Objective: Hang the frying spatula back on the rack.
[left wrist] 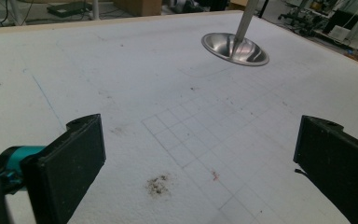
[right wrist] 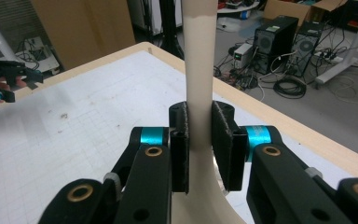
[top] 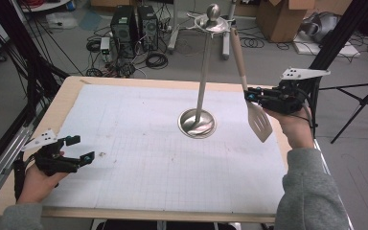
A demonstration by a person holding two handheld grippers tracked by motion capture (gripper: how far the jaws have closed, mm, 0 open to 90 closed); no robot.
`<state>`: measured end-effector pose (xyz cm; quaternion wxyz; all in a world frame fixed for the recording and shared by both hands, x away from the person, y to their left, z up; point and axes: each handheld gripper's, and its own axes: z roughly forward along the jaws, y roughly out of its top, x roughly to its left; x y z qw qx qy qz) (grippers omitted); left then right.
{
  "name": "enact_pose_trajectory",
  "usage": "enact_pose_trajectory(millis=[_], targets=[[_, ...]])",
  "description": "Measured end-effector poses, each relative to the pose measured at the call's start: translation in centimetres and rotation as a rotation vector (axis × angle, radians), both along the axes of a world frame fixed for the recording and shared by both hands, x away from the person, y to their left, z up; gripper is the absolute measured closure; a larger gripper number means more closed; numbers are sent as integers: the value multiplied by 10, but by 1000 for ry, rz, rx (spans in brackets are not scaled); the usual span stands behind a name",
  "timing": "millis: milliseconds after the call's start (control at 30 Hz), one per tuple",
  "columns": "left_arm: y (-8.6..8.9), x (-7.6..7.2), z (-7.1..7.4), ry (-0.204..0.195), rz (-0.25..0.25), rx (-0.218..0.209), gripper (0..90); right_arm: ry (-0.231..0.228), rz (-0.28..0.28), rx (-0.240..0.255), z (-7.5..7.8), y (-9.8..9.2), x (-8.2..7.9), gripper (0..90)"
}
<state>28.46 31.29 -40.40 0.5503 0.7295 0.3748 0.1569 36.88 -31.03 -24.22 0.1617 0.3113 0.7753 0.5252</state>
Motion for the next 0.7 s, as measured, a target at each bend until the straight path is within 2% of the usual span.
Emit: enact_pose_trajectory(millis=[700], targets=[[4,-5,0,2,11,-2,25,13,9,-6,-11,15,13,777]])
